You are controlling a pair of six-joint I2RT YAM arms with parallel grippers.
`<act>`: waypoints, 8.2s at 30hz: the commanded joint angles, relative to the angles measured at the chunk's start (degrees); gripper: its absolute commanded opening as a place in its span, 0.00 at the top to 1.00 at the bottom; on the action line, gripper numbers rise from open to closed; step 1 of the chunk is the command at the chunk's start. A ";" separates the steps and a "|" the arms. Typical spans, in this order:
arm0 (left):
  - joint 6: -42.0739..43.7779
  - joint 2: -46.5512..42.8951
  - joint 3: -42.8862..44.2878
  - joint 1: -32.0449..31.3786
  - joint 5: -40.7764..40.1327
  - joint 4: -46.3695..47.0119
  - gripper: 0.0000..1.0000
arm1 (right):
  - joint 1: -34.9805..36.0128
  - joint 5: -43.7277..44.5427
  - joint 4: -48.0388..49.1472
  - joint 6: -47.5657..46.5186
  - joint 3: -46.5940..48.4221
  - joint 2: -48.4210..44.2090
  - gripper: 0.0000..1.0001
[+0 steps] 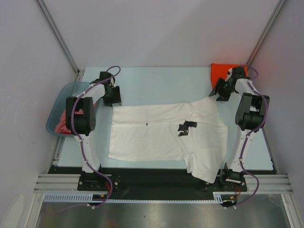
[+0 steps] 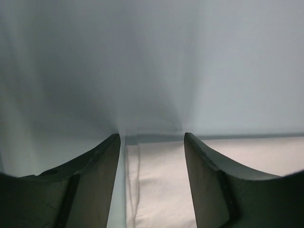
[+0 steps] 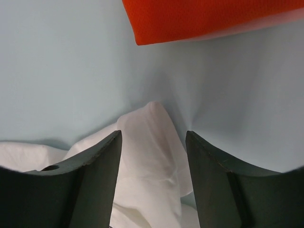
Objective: Fold and stack the t-shirts
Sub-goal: Fold the tshirt
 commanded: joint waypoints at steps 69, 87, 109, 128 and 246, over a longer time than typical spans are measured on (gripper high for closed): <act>-2.05 -3.68 -6.91 1.21 0.91 9.85 1.00 | -1.52 2.20 11.48 4.82 -5.83 -1.89 1.00; -0.90 3.70 10.67 5.78 -9.47 6.61 1.00 | 1.12 0.44 15.27 9.04 4.71 3.47 1.00; -5.82 -12.02 -3.00 -0.71 2.82 4.75 0.39 | 0.06 4.76 -0.82 7.90 -14.74 -18.47 0.53; -6.79 -34.35 -25.53 -10.83 9.35 4.23 0.39 | -2.48 2.90 5.33 10.19 -40.28 -26.59 0.47; -11.89 -0.69 -1.45 0.94 6.98 8.01 0.44 | 24.23 6.33 -5.39 26.19 -23.93 -23.07 0.93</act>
